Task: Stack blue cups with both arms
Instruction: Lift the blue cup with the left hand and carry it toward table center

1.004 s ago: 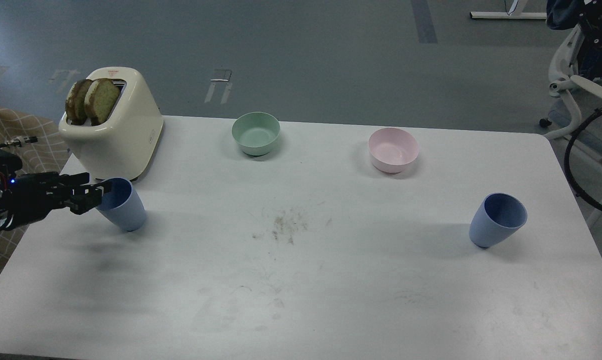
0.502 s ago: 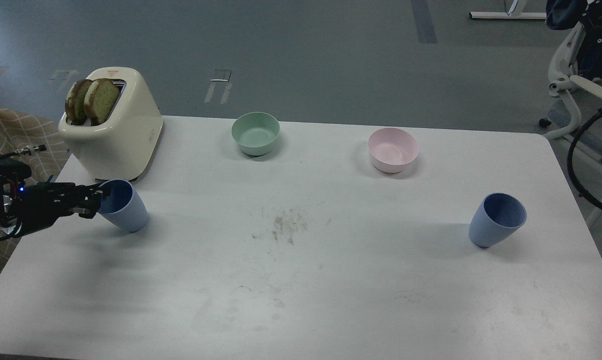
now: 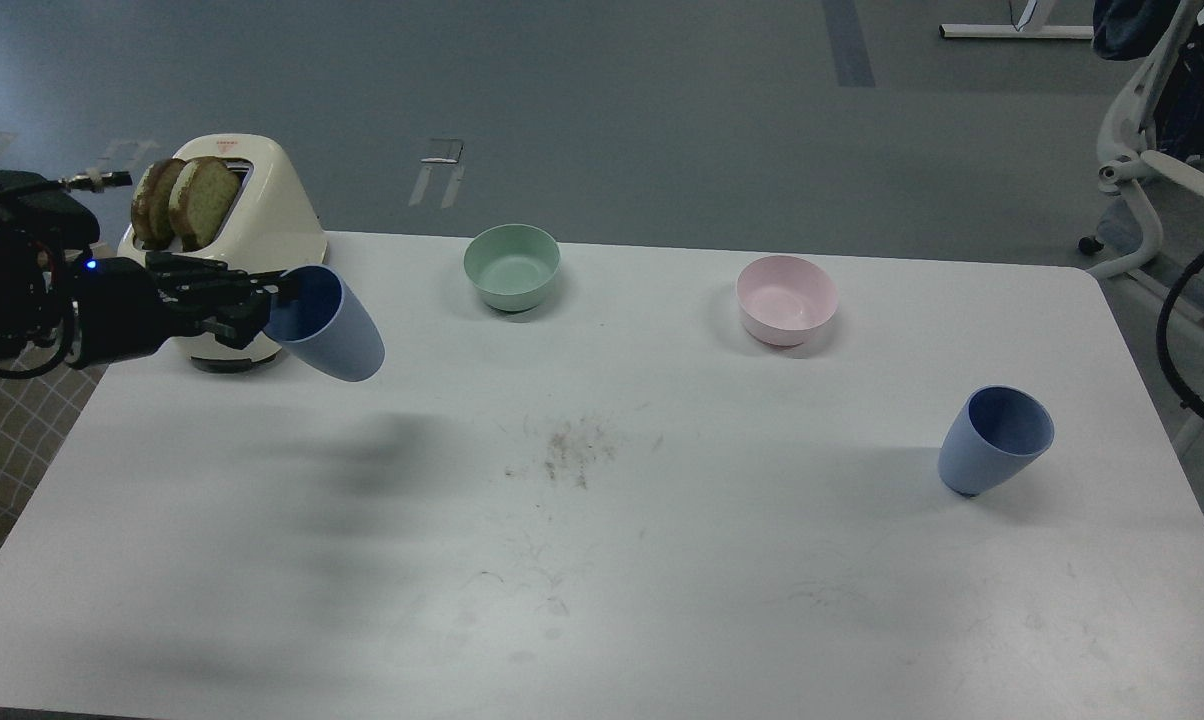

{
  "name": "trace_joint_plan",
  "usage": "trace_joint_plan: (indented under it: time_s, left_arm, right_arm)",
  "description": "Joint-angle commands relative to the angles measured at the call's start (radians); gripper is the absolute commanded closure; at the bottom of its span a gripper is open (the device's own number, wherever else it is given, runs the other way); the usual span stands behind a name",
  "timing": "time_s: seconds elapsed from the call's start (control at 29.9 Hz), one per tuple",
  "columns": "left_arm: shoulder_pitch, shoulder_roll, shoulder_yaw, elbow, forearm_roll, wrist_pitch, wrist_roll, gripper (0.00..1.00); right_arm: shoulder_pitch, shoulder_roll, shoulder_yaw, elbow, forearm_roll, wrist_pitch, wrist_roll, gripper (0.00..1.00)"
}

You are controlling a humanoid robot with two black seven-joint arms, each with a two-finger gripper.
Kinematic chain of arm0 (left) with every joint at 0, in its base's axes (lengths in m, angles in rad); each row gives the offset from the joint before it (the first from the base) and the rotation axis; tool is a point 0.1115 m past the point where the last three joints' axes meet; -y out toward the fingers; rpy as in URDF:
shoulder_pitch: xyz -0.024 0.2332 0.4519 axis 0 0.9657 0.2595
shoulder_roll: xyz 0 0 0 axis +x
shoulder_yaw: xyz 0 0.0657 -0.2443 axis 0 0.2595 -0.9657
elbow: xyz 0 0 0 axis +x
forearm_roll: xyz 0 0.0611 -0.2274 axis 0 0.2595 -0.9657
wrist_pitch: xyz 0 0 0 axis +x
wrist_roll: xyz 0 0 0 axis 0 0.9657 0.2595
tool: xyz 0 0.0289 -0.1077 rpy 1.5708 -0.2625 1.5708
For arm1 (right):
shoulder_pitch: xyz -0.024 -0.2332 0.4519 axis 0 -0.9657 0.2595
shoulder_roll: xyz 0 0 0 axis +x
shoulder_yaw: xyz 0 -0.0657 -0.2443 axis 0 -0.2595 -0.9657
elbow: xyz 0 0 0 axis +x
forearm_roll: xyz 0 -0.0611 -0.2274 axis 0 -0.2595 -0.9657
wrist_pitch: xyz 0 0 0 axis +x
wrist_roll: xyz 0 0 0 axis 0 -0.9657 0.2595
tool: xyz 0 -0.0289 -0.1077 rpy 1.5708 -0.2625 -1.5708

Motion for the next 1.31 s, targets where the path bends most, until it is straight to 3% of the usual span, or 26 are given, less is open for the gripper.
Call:
trace_joint_plan:
  time_s: [0.0,0.07,0.23,0.37,0.57,0.7,0.87,1.27]
  left_arm:
    - [-0.100,-0.076,0.000,-0.040,0.049,-0.086,0.000,1.00]
    - [-0.140,-0.150,0.000,-0.041,0.065,-0.114,0.003,1.00]
    - [-0.215,-0.357,0.002,-0.029,0.108,-0.201,0.079,1.00]
    - [-0.226,-0.454,0.043,0.031,0.122,-0.230,0.089,1.00]
    - [-0.261,-0.532,0.167,0.057,0.197,-0.230,0.145,1.00]
    - [-0.269,-0.587,0.180,0.113,0.203,-0.230,0.161,1.00]
    - [-0.280,-0.615,0.183,0.193,0.203,-0.230,0.161,1.00]
    - [-0.280,-0.623,0.206,0.198,0.203,-0.230,0.170,1.00]
  right_arm:
    - [-0.006,-0.007,0.017,0.000,0.000,0.000,0.000,0.00]
    - [-0.010,-0.008,0.020,-0.001,0.000,0.000,0.000,0.00]
    - [-0.030,-0.024,0.036,0.000,0.000,0.000,0.000,0.00]
    - [-0.036,-0.045,0.048,-0.001,0.000,0.000,0.000,0.00]
    - [-0.056,-0.051,0.065,-0.001,0.002,0.000,0.000,0.00]
    - [-0.064,-0.050,0.063,0.002,0.002,0.000,0.000,0.00]
    - [-0.114,-0.050,0.101,-0.009,0.070,0.000,0.002,0.00]
    - [-0.334,-0.042,0.111,0.005,0.106,0.000,0.012,0.00]
